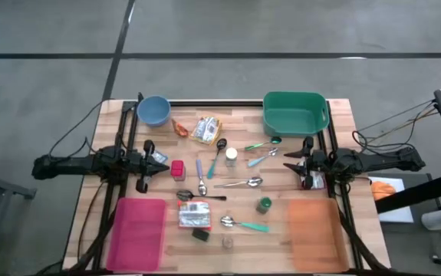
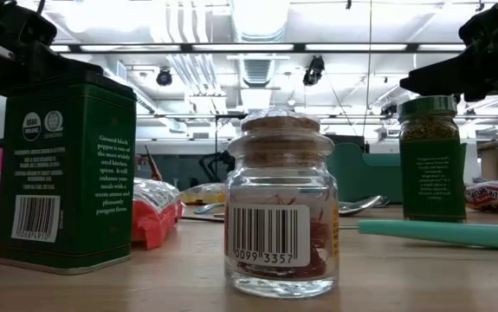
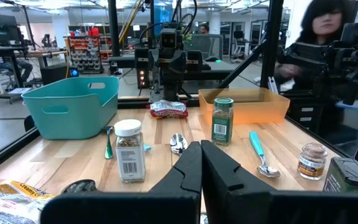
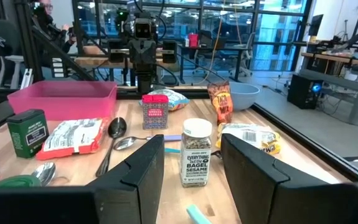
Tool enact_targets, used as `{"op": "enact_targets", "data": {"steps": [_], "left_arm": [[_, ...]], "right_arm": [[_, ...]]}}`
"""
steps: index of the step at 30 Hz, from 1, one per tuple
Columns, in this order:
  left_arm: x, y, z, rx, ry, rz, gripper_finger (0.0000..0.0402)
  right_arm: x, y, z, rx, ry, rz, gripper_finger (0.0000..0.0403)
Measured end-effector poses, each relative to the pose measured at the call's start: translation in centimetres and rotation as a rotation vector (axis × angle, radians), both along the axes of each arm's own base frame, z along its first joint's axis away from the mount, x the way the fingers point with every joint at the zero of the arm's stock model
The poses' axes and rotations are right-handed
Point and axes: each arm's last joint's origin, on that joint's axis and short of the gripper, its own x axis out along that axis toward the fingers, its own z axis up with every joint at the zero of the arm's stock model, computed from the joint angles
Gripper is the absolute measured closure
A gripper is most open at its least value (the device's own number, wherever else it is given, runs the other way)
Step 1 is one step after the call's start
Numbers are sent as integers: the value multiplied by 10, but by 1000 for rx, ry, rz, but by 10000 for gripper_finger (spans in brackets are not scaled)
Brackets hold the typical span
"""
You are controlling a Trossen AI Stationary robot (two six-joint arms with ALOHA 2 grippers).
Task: Pick & Place Food Item
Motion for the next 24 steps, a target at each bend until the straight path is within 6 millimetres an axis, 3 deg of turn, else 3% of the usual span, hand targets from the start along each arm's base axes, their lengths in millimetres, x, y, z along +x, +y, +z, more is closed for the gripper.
{"op": "enact_targets", "data": {"steps": [24], "left_arm": [[0, 0, 0, 0, 0, 0, 401]], "right_arm": [[0, 0, 0, 3, -1, 0, 246]]}}
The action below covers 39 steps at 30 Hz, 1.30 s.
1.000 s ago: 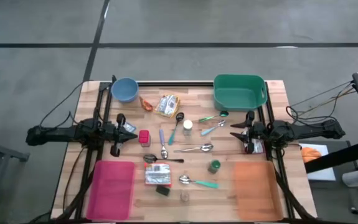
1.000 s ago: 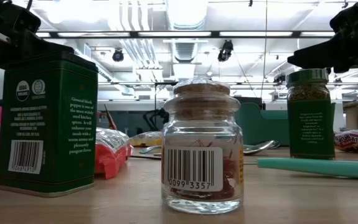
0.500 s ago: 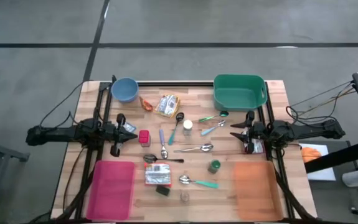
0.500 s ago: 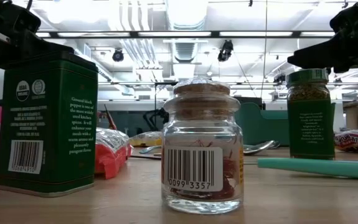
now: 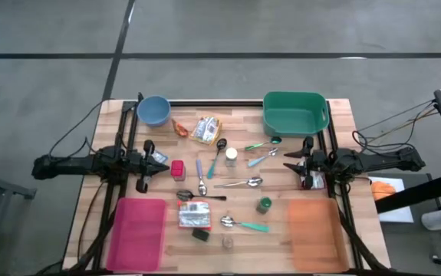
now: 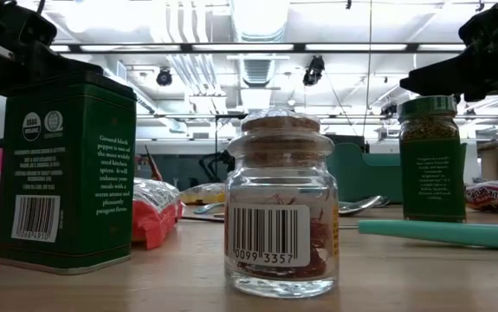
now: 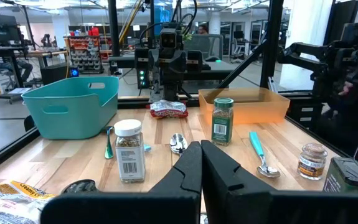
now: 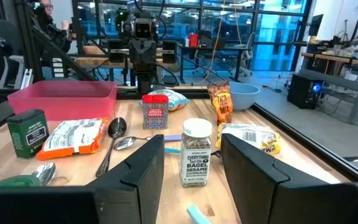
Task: Pick & Place Food Item
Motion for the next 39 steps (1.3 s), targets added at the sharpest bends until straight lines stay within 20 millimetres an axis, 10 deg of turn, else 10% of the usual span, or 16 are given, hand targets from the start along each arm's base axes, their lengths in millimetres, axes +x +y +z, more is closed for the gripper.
{"op": "enact_targets", "data": {"steps": [18, 28, 39], "left_arm": [[0, 0, 0, 0, -1, 0, 401], [0, 0, 0, 0, 0, 0, 401], [0, 0, 0, 0, 0, 0, 401]], "right_arm": [[-2, 8, 19, 211, -175, 290, 246], [2, 6, 69, 58, -126, 199, 246], [48, 4, 147, -106, 307, -76, 246]]}}
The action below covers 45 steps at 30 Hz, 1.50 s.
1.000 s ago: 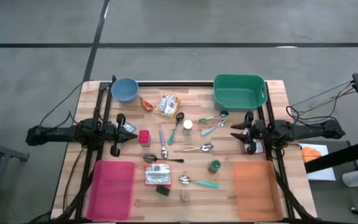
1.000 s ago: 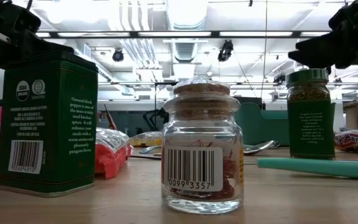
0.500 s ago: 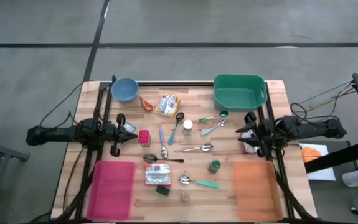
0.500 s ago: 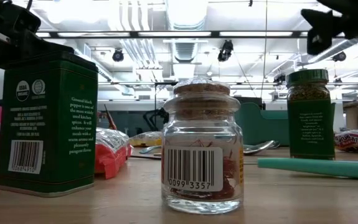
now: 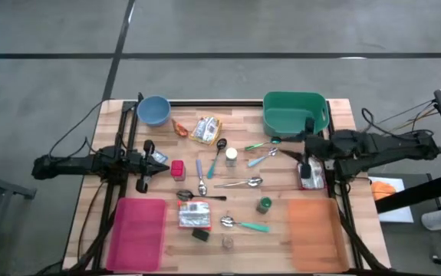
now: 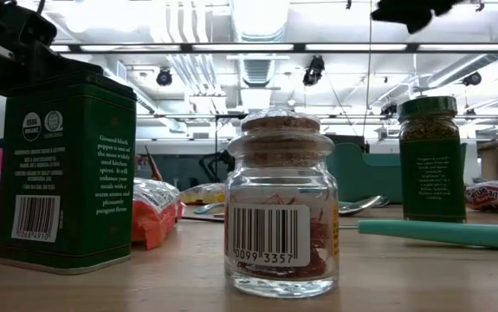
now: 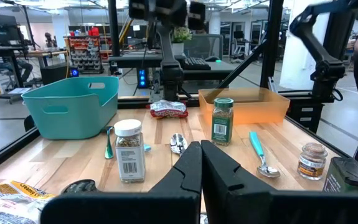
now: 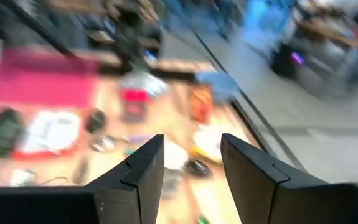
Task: Pick & Place Food Item
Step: Put the red noodle pack into the green bin
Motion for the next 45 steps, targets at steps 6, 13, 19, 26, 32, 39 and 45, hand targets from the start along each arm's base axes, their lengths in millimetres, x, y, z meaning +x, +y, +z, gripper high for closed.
{"op": "enact_targets", "data": {"steps": [6, 13, 19, 26, 32, 39, 45], "left_arm": [[0, 0, 0, 0, 0, 0, 401], [0, 0, 0, 0, 0, 0, 401], [0, 0, 0, 0, 0, 0, 401], [0, 0, 0, 0, 0, 0, 401], [0, 0, 0, 0, 0, 0, 401], [0, 0, 0, 0, 0, 0, 401], [0, 0, 0, 0, 0, 1, 401]], "right_arm": [[35, 7, 19, 60, 271, -64, 246], [50, 28, 28, 172, 472, -188, 246], [51, 42, 34, 259, 512, -308, 246], [41, 39, 13, 299, 725, -598, 246], [41, 43, -10, 430, 842, -702, 246], [48, 51, -49, 493, 953, -819, 246], [44, 51, -68, 535, 987, -941, 245]]}}
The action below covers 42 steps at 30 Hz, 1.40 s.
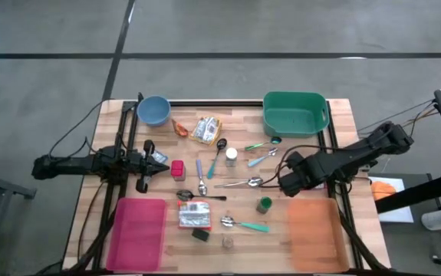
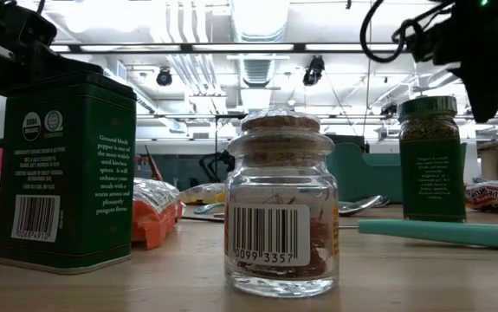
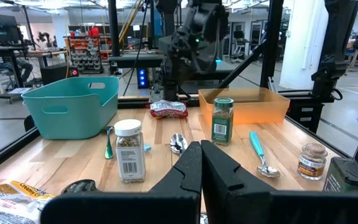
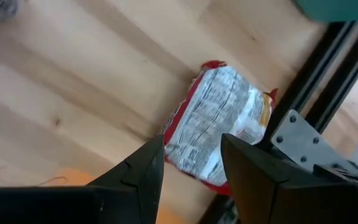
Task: Pick & Place Food Item
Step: Put the red noodle pack into the green bin
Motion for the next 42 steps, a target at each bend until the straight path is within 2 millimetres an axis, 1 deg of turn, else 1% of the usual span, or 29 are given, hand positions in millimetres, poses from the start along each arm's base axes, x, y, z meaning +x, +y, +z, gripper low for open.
{"op": "enact_targets", "data": {"steps": [3, 9, 12, 17, 21, 29, 33, 40, 42], "left_arm": [[0, 0, 0, 0, 0, 0, 401], [0, 0, 0, 0, -1, 0, 401], [0, 0, 0, 0, 0, 0, 401], [0, 0, 0, 0, 0, 0, 401], [0, 0, 0, 0, 0, 0, 401], [0, 0, 0, 0, 0, -1, 401], [0, 0, 0, 0, 0, 0, 401], [0, 0, 0, 0, -1, 0, 401], [0, 0, 0, 0, 2, 0, 401]], "right_arm": [[-3, -4, -2, -25, -39, -40, 225], [-15, -15, -12, -27, -58, -80, 132], [-21, -22, -20, -24, -51, -83, 109], [-26, -33, -38, -2, -41, -99, 104], [-27, -39, -52, 14, -24, -103, 103], [-25, -40, -64, 45, -53, -104, 103], [-28, -40, -70, 58, -31, -125, 103], [-27, -39, -91, 83, -26, -133, 103], [-27, -39, -94, 80, -8, -134, 103]]}}
